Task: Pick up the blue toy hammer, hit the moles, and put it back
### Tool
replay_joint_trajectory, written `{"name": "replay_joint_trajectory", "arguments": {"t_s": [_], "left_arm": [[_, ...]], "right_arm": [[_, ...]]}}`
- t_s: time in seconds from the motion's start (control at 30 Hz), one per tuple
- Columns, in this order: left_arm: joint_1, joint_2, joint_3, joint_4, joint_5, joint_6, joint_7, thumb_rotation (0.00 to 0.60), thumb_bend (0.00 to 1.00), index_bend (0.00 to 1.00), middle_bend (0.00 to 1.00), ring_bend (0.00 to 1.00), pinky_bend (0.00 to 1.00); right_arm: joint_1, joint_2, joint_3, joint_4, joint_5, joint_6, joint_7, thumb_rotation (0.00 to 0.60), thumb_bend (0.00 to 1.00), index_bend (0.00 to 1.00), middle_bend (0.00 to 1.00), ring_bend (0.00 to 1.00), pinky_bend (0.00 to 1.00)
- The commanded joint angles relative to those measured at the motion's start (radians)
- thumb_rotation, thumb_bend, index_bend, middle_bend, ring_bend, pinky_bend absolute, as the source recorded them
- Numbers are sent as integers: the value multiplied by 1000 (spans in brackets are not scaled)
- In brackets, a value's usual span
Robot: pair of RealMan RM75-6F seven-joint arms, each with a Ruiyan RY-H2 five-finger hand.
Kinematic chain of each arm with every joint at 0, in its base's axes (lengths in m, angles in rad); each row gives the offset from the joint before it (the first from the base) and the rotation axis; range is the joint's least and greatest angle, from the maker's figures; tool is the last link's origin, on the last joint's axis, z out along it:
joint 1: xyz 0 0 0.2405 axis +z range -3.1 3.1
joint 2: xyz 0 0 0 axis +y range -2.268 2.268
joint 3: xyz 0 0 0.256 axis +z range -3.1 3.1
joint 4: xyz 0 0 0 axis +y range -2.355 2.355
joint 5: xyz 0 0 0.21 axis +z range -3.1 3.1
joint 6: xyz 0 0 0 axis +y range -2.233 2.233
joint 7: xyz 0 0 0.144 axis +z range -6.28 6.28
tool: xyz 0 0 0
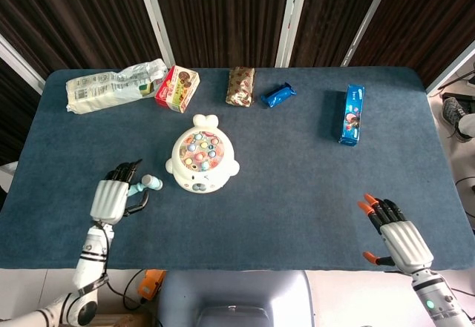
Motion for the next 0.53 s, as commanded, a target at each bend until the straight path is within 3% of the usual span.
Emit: {"name": "replay_joint_trajectory", "arguments": {"t_s": [0.03,0.13,0.27,0.53], "left_arm": [[146,281,160,-231,151,145,-117,312,420,36,74,41,162],[229,369,250,-246,210,216,-205,383,422,0,1,0,51],[297,380,296,-195,268,292,-222,530,424,0,0,0,4],[306,376,253,-184,247,288,-243,537,423,0,0,0,0]], "right_arm": [[-3,-1,1,0,0,6,-6,600,276,0,0,0,0],[-6,-8,4,1,7,7,-24,600,276,0,0,0,0],[-7,-17,7,-4,17,6,-52,600,275,0,0,0,0],[-7,-26,11,-5,32,0,-75,600,275,0,0,0,0]]}}
